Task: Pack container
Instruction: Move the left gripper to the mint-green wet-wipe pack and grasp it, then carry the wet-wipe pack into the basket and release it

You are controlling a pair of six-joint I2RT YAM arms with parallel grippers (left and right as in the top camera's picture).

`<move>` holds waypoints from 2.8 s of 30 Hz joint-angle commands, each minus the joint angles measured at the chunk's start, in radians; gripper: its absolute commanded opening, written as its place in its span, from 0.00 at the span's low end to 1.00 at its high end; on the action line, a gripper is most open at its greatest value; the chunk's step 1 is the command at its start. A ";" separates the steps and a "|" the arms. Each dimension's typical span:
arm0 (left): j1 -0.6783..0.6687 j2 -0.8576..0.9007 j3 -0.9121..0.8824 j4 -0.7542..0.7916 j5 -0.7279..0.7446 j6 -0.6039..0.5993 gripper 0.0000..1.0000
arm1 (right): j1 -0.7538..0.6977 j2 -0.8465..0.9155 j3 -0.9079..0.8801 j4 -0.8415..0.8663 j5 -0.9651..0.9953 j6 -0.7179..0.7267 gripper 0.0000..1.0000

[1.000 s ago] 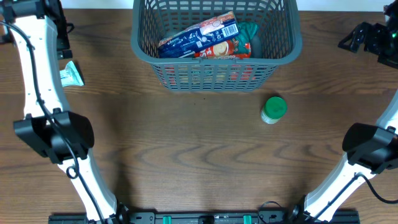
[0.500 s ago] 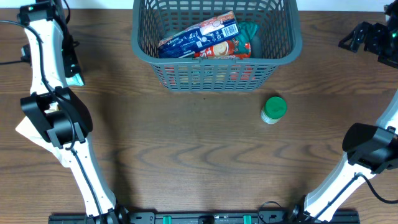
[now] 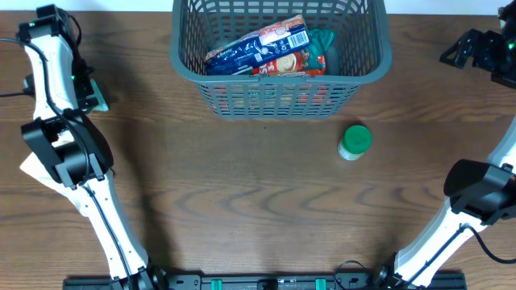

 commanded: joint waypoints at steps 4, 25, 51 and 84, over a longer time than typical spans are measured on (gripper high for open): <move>0.011 0.078 -0.003 0.013 -0.005 -0.008 0.99 | 0.003 0.005 -0.003 -0.016 0.008 0.009 0.99; 0.044 0.072 0.003 -0.084 0.127 0.408 0.06 | 0.004 0.005 -0.003 -0.016 0.008 -0.011 0.99; -0.499 -0.731 0.064 0.264 0.488 2.164 0.06 | 0.005 0.005 -0.003 -0.016 0.000 -0.011 0.99; -0.607 -0.422 0.051 0.317 0.452 2.317 0.99 | 0.005 0.005 -0.003 -0.016 -0.026 -0.011 0.99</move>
